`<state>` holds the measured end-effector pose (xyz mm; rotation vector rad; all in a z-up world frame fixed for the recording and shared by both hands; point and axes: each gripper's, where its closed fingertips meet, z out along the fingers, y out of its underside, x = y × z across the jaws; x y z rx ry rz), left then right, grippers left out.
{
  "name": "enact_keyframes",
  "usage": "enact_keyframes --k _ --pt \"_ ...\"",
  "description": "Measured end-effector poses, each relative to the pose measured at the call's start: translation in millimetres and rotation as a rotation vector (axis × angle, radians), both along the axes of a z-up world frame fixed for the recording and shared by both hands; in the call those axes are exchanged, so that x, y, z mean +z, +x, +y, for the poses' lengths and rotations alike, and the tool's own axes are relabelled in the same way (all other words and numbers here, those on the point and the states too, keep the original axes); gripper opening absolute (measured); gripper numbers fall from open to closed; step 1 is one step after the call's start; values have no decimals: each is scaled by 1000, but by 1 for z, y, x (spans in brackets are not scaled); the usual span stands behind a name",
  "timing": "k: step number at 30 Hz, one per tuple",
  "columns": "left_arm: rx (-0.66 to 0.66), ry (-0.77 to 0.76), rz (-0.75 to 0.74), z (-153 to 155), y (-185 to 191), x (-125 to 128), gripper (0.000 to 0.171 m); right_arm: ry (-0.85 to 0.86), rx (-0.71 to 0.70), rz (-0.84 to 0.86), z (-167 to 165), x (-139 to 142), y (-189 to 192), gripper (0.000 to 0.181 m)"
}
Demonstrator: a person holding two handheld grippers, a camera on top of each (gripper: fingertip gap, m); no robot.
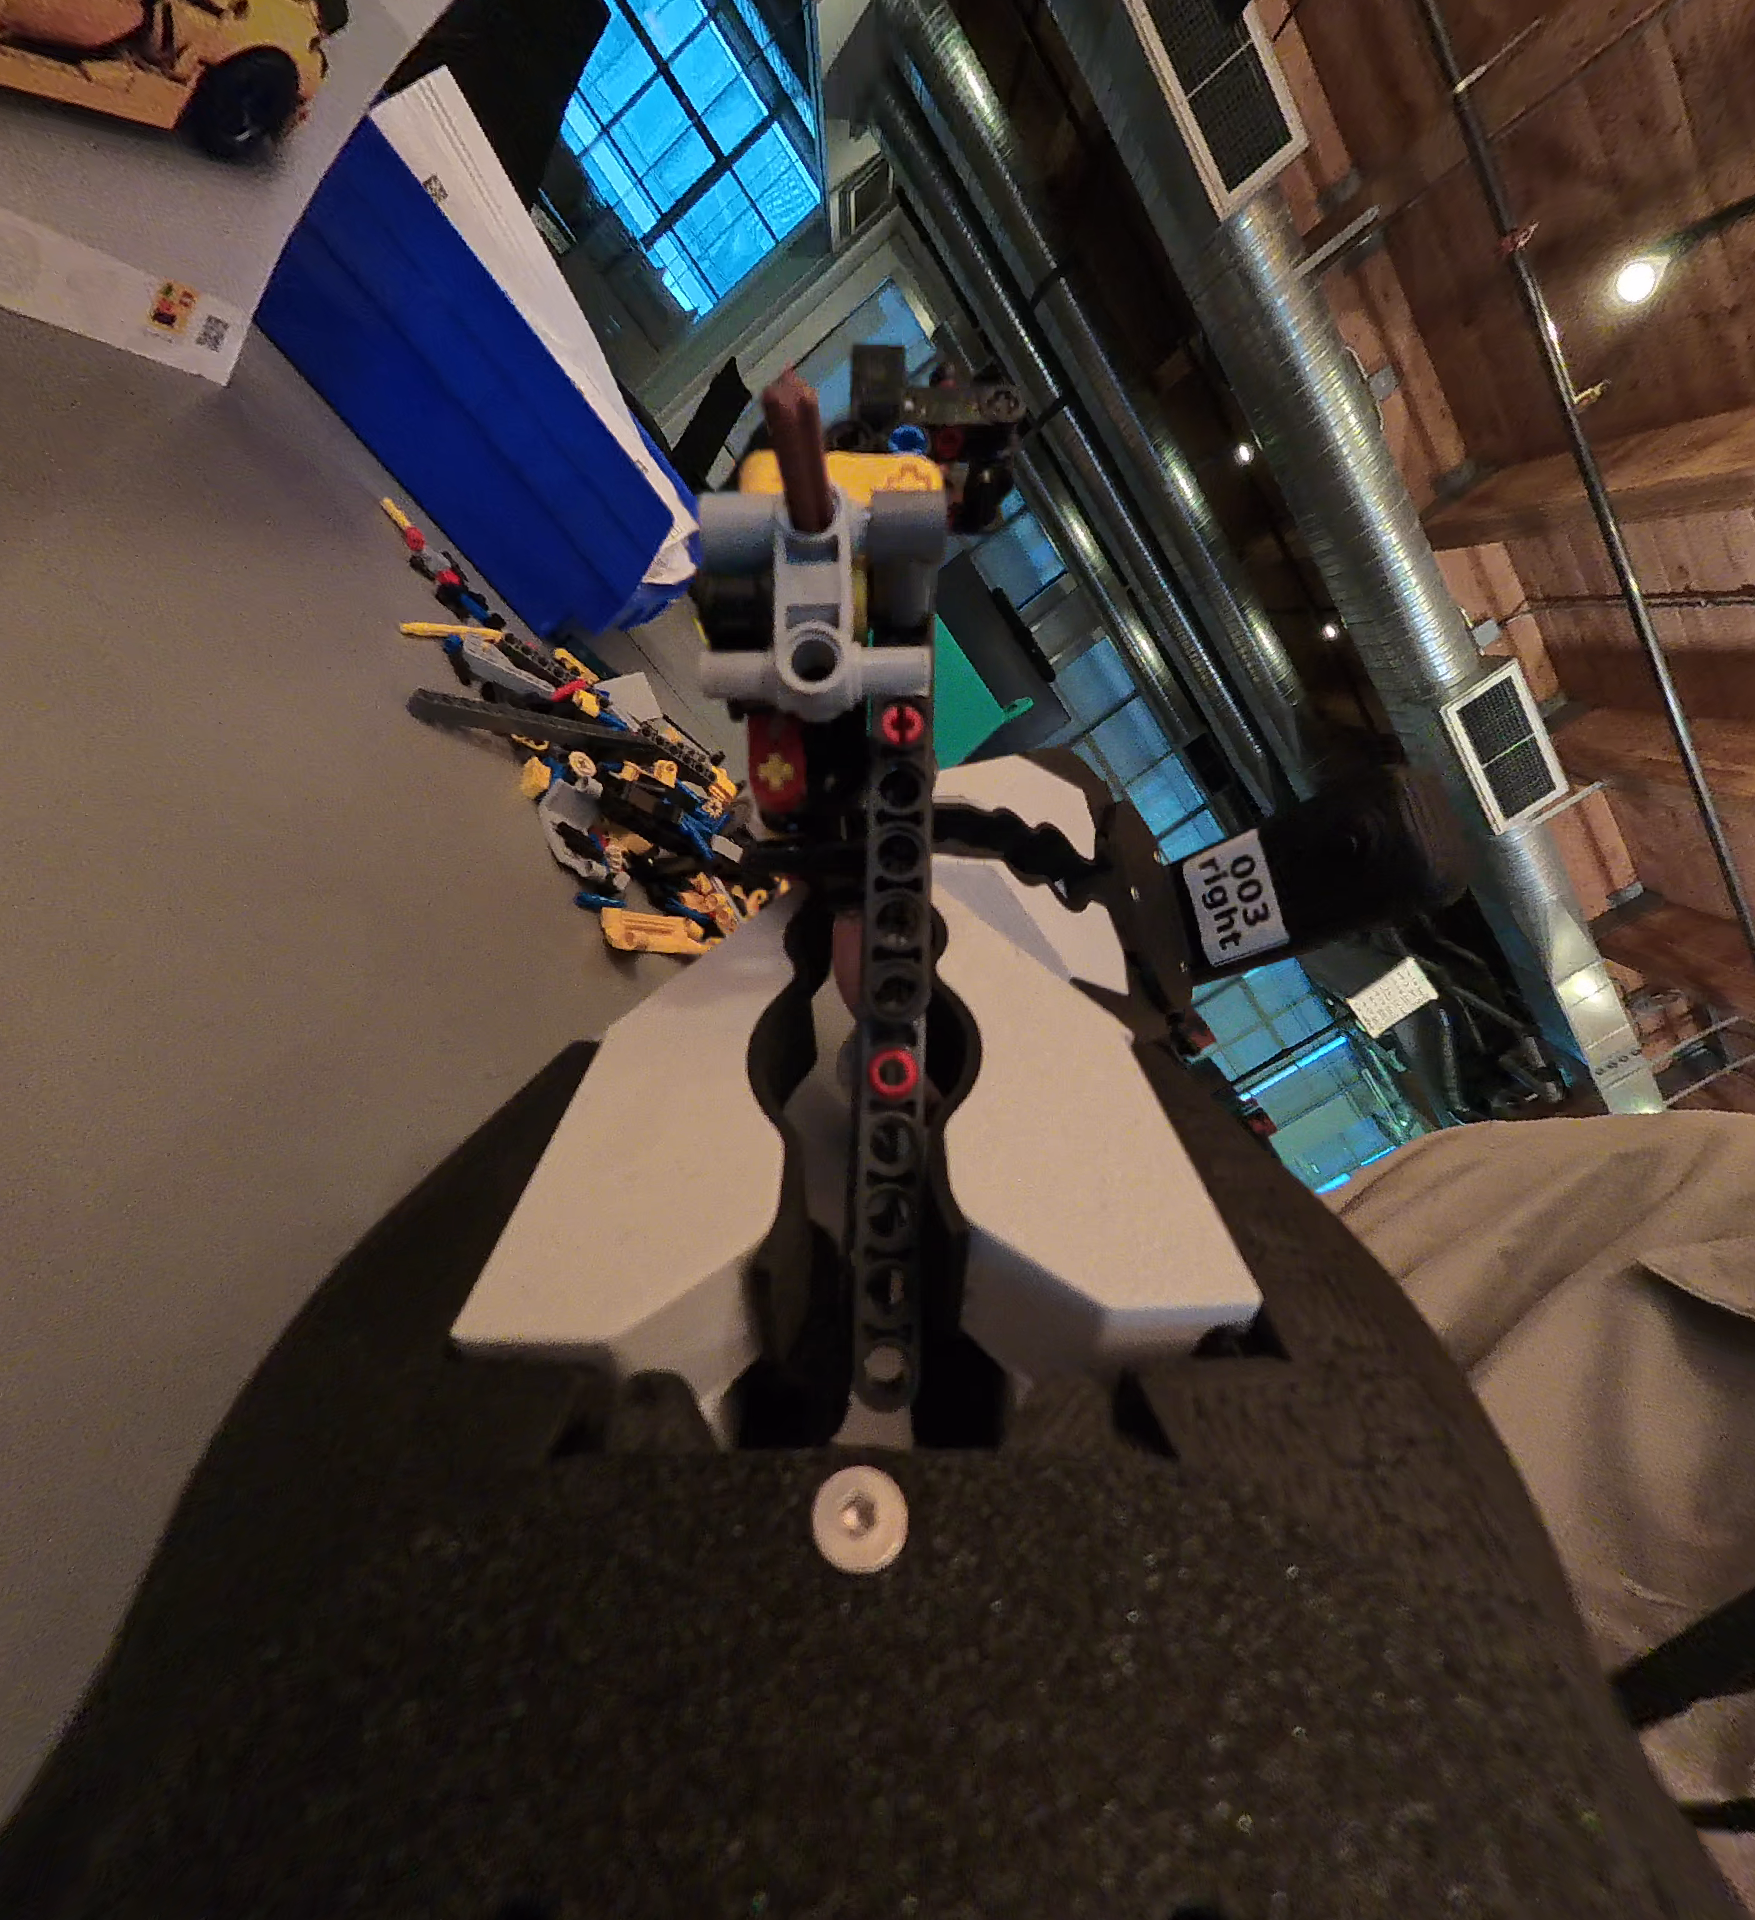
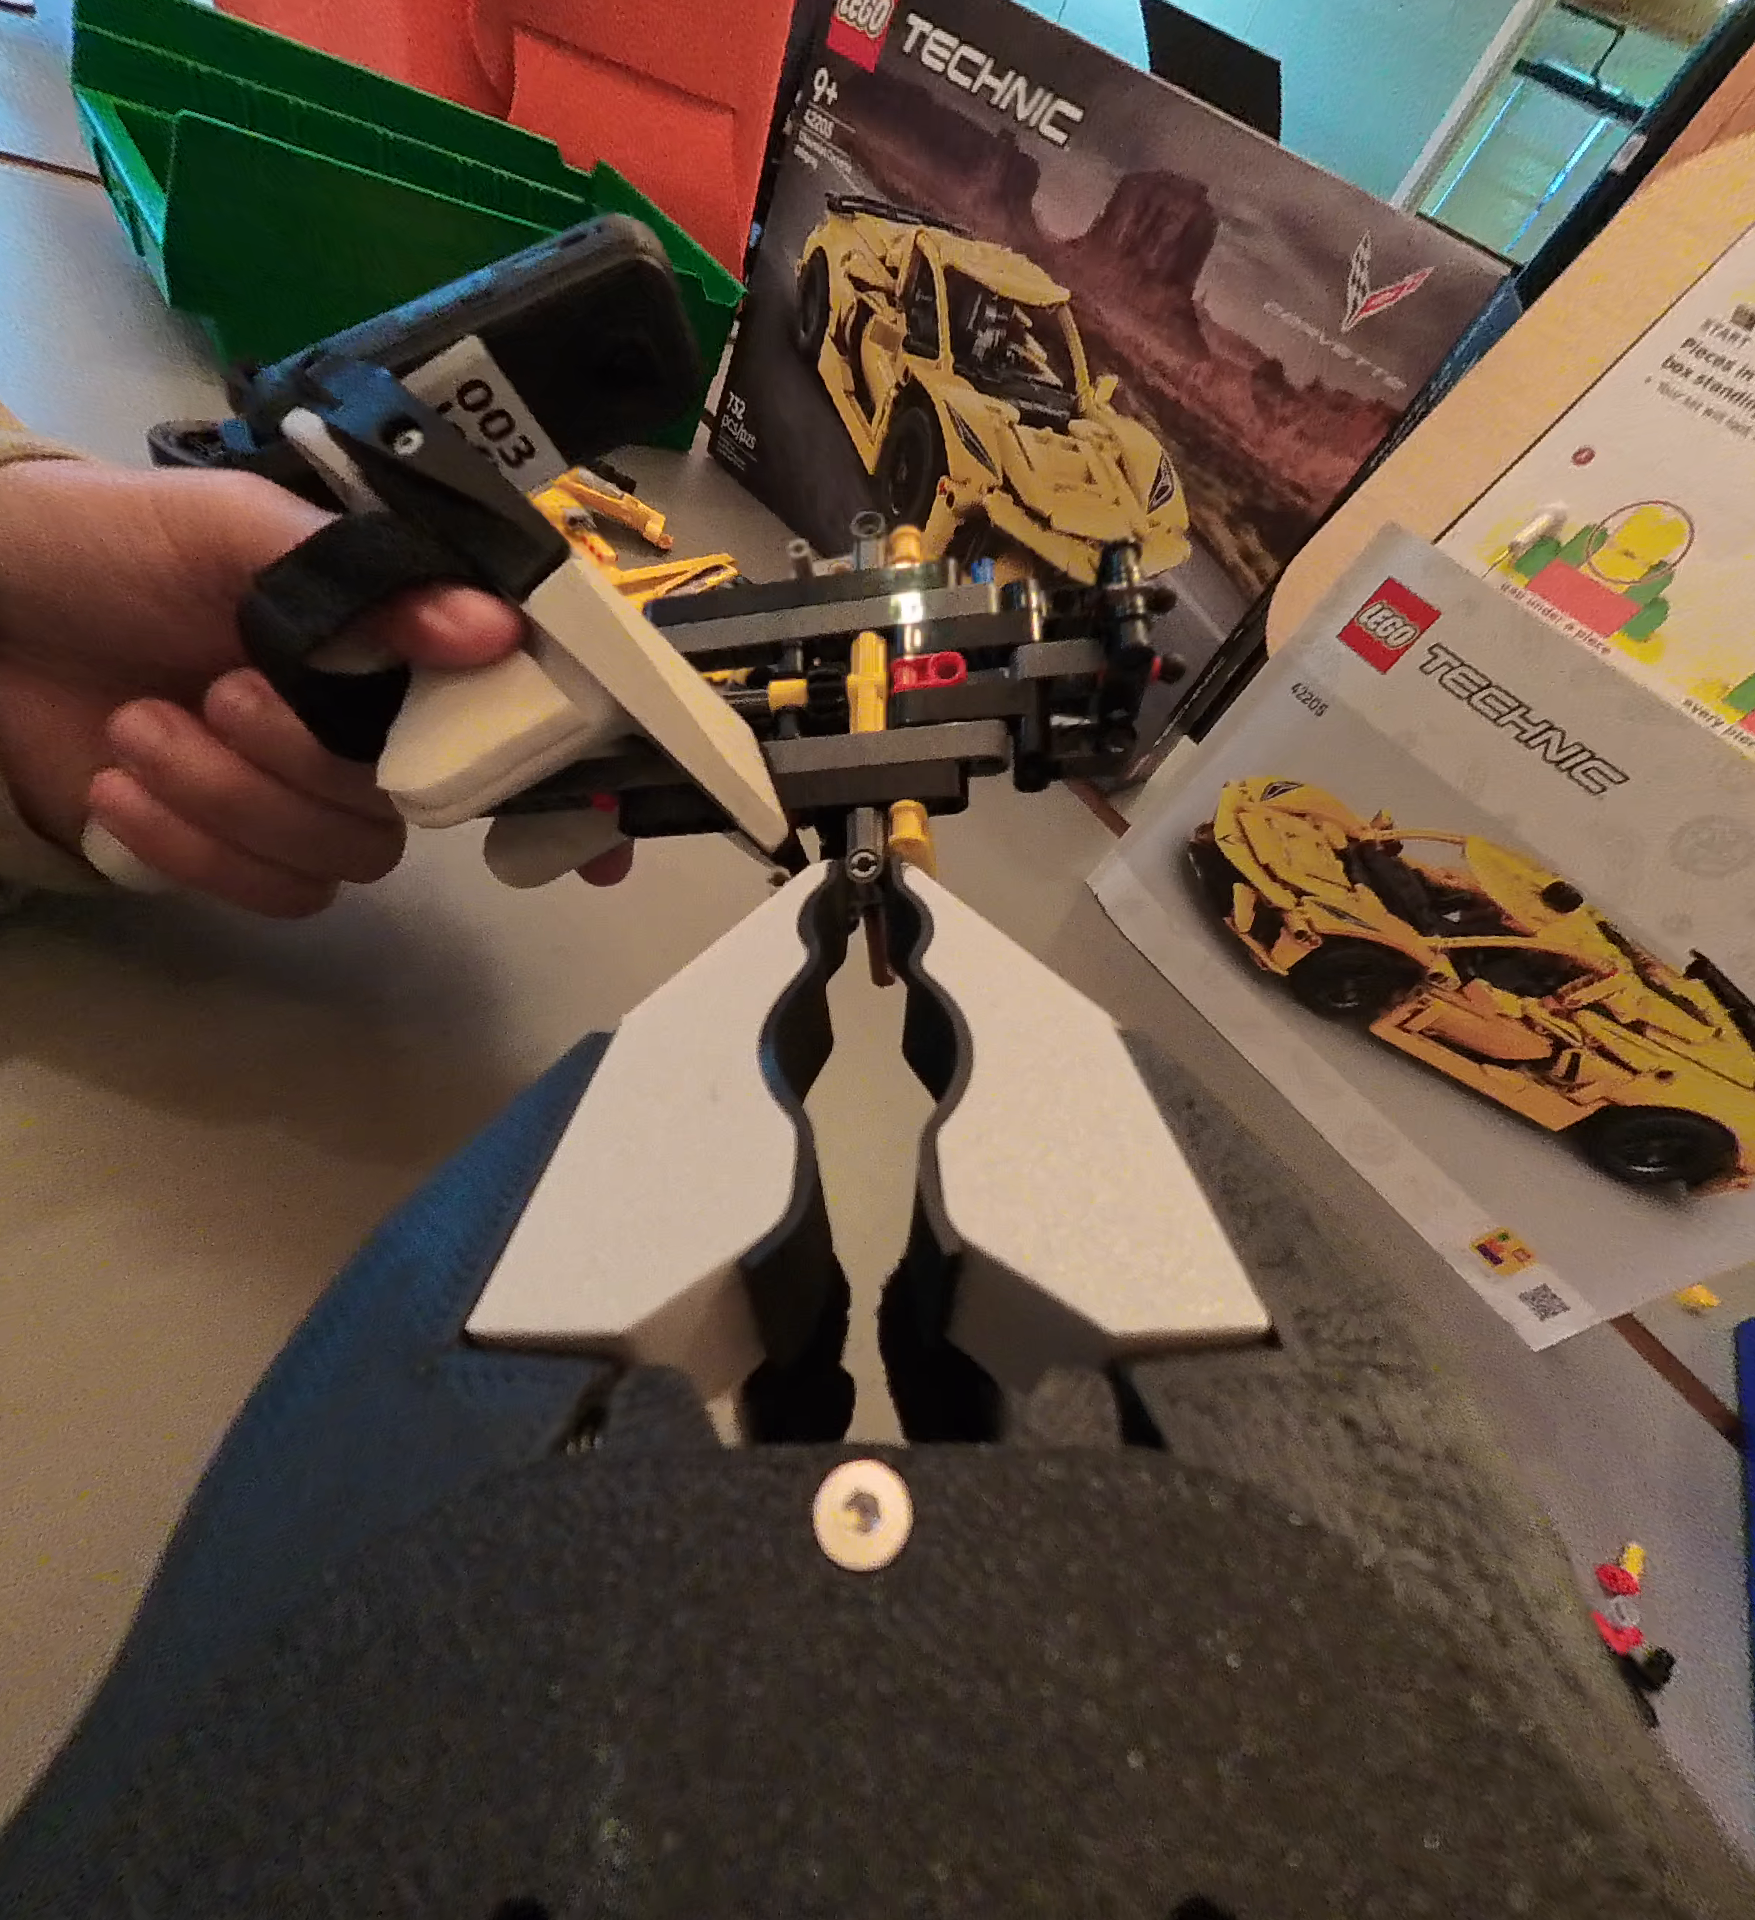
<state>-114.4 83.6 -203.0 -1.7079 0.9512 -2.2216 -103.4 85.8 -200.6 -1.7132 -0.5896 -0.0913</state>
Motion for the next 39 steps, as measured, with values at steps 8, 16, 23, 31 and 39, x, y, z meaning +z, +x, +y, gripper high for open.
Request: enact_keyframes --k 8,16,23,31,39 --pt "282 8 -37 78 -28 12 12 6 -16 74 -4 5 15 0" --pt "57 -77 -144 23 -17 27 14 21 86 368 4 13 -5 20" --pt "-31 -37 -249 -7 -17 41 14 -180 381 946 -10 31 -25 25" --pt "-15 -20 -255 -10 -15 42 14 -186 374 1001 -8 32 -19 15" --pt "103 141 -232 -4 -12 38 15 -253 400 1078 -9 28 -21 22"
